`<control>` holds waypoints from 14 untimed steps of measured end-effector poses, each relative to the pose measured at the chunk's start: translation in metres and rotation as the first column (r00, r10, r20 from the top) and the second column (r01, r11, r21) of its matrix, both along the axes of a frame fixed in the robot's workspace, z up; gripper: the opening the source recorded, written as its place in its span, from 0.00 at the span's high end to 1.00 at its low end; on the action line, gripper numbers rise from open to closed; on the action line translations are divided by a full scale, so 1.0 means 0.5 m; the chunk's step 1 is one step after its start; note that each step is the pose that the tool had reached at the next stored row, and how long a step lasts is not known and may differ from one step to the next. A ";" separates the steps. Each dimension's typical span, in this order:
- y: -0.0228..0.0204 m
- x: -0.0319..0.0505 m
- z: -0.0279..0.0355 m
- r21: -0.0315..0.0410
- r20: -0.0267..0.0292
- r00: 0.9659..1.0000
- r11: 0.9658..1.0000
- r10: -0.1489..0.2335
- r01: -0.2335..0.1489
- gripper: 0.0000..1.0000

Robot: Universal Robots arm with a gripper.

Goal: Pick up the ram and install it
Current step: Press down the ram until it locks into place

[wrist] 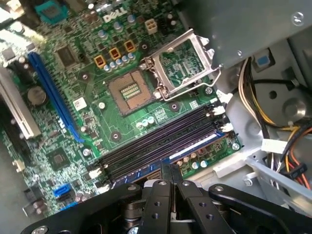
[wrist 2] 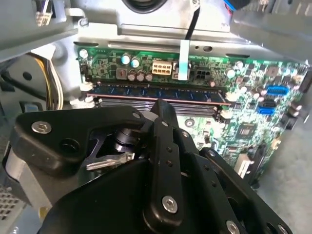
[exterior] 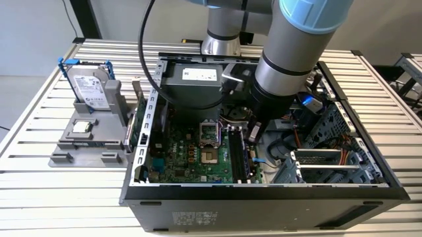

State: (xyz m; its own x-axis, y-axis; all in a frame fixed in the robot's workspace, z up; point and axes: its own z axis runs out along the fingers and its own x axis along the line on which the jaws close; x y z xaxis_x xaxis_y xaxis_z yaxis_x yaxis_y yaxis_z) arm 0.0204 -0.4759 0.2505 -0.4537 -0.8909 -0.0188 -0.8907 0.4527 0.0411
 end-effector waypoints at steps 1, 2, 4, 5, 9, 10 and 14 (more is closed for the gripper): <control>0.0000 0.000 0.000 0.000 0.001 1.000 1.000 0.018 -0.018 1.00; 0.0000 0.000 0.000 0.000 0.001 0.999 0.999 0.036 -0.036 1.00; 0.0000 0.000 -0.002 0.000 0.002 0.998 0.998 0.069 -0.069 1.00; 0.0000 -0.001 -0.003 0.000 0.003 0.997 0.997 0.083 -0.083 1.00; 0.0000 -0.005 -0.009 0.000 0.003 0.992 0.992 0.130 -0.130 1.00; 0.0000 -0.006 -0.011 0.000 0.003 0.990 0.990 0.142 -0.142 1.00; 0.0001 -0.006 -0.016 0.000 0.003 0.977 0.977 0.212 -0.212 1.00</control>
State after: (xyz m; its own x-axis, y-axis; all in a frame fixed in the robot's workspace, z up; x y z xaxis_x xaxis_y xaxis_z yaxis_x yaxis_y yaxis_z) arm 0.0172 -0.4759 0.2425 -0.2547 -0.9668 -0.0200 -0.9665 0.2538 0.0383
